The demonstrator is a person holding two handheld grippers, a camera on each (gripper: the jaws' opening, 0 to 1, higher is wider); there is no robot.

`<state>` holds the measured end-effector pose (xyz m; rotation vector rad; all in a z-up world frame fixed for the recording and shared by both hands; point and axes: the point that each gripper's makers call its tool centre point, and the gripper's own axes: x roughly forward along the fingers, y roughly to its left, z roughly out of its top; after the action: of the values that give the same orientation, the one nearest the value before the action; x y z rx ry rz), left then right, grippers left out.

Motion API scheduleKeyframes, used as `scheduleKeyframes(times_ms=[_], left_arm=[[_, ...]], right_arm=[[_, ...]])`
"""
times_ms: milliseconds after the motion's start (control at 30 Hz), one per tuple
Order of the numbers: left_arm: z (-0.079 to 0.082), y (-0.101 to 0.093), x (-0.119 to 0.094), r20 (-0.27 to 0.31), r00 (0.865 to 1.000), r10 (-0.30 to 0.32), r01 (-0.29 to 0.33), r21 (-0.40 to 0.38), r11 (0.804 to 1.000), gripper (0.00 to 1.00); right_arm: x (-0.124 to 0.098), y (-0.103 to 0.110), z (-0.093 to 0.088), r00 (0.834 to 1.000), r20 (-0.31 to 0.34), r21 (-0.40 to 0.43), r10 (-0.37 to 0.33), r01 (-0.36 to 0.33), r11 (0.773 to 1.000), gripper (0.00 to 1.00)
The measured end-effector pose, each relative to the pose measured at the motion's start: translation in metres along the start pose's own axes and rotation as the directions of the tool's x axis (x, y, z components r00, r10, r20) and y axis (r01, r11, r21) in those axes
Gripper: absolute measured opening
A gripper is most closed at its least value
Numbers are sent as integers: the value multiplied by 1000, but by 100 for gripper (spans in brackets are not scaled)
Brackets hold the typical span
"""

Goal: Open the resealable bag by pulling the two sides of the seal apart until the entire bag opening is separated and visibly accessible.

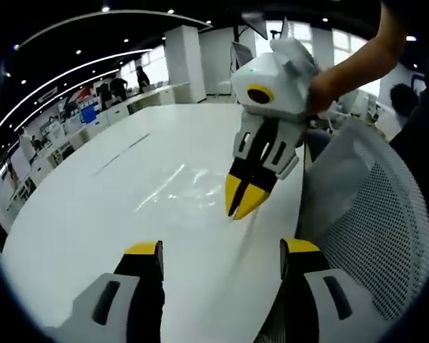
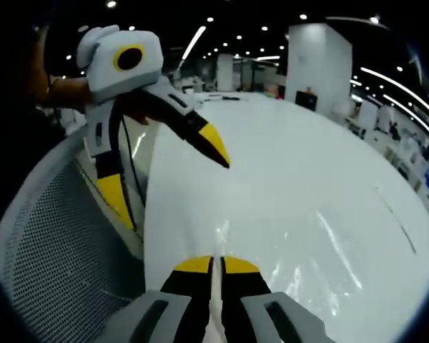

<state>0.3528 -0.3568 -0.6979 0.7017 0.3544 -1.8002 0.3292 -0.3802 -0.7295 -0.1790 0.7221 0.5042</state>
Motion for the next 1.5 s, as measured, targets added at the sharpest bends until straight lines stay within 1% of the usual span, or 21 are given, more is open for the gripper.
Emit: scheduleKeyframes(times_ms=[67, 133, 167, 233, 300, 400, 600, 700, 800, 933, 1067, 1167, 1300, 1367, 1433, 1500], left_arm=[[0, 0, 2, -10, 1000, -3, 4, 22, 1000, 62], [0, -1, 4, -11, 1000, -18, 18, 23, 1000, 61], [2, -3, 5, -6, 999, -34, 34, 25, 999, 61], [2, -3, 6, -13, 999, -44, 44, 49, 998, 60], [0, -3, 8, -32, 998, -49, 51, 83, 995, 58], [-4, -3, 11, -48, 997, -59, 63, 95, 993, 57], [-7, -5, 15, -70, 995, -70, 79, 131, 988, 55], [-6, -7, 16, -64, 994, -87, 94, 120, 988, 50], [-5, -7, 17, -68, 994, -89, 97, 129, 987, 47], [-6, -9, 20, -81, 992, -100, 111, 150, 982, 45], [-13, -12, 22, -126, 986, -112, 136, 202, 970, 38], [-15, -15, 23, -136, 984, -114, 141, 216, 966, 37], [-15, -15, 24, -138, 984, -115, 143, 215, 966, 35], [-15, -17, 24, -136, 983, -121, 149, 212, 966, 32], [-16, -17, 24, -144, 982, -122, 153, 227, 962, 26], [-16, -18, 23, -149, 981, -127, 161, 239, 958, 24]], right_arm=[[0, 2, 0, 1000, -1, 2, 5, -5, 1000, 0], [-1, 4, 1, 1000, 0, 2, 11, -11, 1000, 0], [-1, 4, 2, 1000, 0, 1, 13, -13, 1000, 0], [-1, 6, 2, 1000, 1, 1, 17, -17, 1000, 0], [-1, 9, 3, 1000, 1, 0, 25, -25, 1000, 0], [-1, 13, 4, 999, -1, -1, 35, -35, 999, 0], [0, 21, 4, 998, -5, -8, 55, -55, 998, 0], [0, 22, 5, 998, -3, -6, 60, -60, 998, 0], [-1, 25, 7, 998, 2, -4, 67, -67, 998, 0], [-1, 27, 9, 997, 7, -3, 76, -76, 997, 0], [-1, 31, 10, 996, 6, -8, 91, -91, 996, 0], [-1, 36, 11, 995, 6, -11, 102, -102, 995, 0], [0, 40, 12, 994, 8, -12, 113, -113, 994, 0], [0, 41, 11, 993, 4, -11, 119, -119, 993, 0], [0, 43, 12, 992, 6, -10, 126, -126, 992, 0], [0, 44, 13, 992, 7, -11, 127, -127, 992, 0]])
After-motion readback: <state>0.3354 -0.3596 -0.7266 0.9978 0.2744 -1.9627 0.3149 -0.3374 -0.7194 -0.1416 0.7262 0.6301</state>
